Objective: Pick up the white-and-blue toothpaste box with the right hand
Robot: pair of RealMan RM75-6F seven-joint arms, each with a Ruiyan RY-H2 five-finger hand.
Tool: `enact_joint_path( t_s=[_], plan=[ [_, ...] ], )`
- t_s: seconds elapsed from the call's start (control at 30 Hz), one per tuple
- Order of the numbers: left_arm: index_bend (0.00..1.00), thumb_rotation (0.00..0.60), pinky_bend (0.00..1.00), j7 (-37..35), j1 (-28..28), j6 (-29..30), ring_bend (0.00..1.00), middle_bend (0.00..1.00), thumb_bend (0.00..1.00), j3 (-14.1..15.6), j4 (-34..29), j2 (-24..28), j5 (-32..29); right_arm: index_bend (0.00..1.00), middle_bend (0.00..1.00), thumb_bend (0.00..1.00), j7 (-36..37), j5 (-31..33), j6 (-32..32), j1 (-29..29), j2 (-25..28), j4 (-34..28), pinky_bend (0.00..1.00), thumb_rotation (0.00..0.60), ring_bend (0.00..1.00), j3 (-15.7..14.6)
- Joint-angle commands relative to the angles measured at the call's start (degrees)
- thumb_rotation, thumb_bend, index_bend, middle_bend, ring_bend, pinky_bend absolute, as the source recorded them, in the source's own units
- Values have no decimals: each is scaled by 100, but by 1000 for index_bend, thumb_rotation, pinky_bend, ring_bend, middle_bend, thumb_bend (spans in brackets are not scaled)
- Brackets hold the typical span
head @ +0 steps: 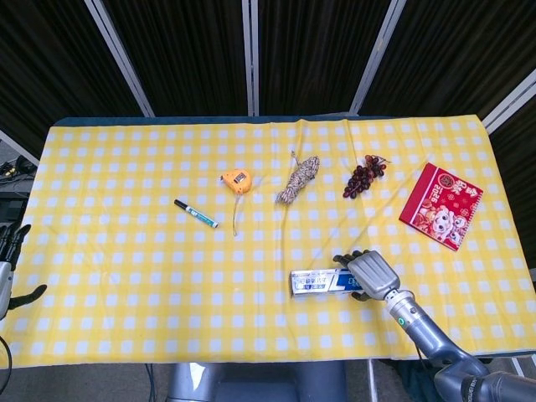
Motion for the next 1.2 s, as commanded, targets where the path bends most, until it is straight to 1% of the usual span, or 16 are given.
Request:
enact_joint_path(
  t_s=[0.03, 0.2, 0.4, 0.47, 0.57, 0.63, 0.73, 0.77, 0.93, 1.1, 1.2],
  plan=[
    [0, 600, 0, 5, -4, -13, 0, 0, 0, 0, 4, -4, -9, 425, 545, 267, 164, -170, 233, -20, -104, 91, 516, 600, 511, 10],
    [0, 600, 0, 35, -13, -37, 0, 0, 0, 6, 14, -20, -22, 449, 551, 313, 358, -441, 502, -21, -78, 121, 516, 600, 517, -19],
    [0, 600, 0, 45, -24, -61, 0, 0, 0, -2, 15, -26, -51, 451, 551, 322, 547, -811, 1019, -6, 164, -58, 516, 600, 518, 92],
    [0, 600, 0, 42, -24, -61, 0, 0, 0, -5, 12, -24, -58, 452, 549, 321, 488, -897, 1164, 20, 263, -99, 516, 600, 518, 172],
    [0, 600, 0, 27, -21, -51, 0, 0, 0, -11, 6, -16, -62, 452, 540, 320, 151, -1022, 1359, 96, 453, -143, 516, 600, 517, 341],
    [0, 600, 0, 13, -18, -46, 0, 0, 0, -13, 2, -7, -63, 452, 535, 320, -269, -1181, 1525, 170, 587, -130, 516, 600, 518, 474],
    [0, 600, 0, -3, -16, -44, 0, 0, 0, -14, 2, 0, -66, 453, 525, 323, -1123, -1398, 1694, 264, 802, -177, 516, 600, 518, 637],
    [0, 600, 0, -5, -17, -46, 0, 0, 0, -14, 1, 2, -67, 454, 522, 327, -1512, -1524, 1746, 308, 885, -173, 516, 600, 518, 688],
    [0, 600, 0, 0, -18, -49, 0, 0, 0, -3, -7, 4, -53, 454, 509, 375, -3058, -2095, 1738, 488, 1218, -218, 516, 600, 517, 754],
    [0, 600, 0, 13, -12, -36, 0, 0, 0, 7, -17, 2, -35, 464, 500, 401, -4153, -2567, 1637, 612, 1486, -352, 516, 600, 517, 777],
    [0, 600, 0, 30, -16, -50, 0, 0, 0, 20, -18, -4, -25, 475, 500, 423, -4733, -2722, 1560, 651, 1685, -578, 516, 600, 517, 850]
  ],
)
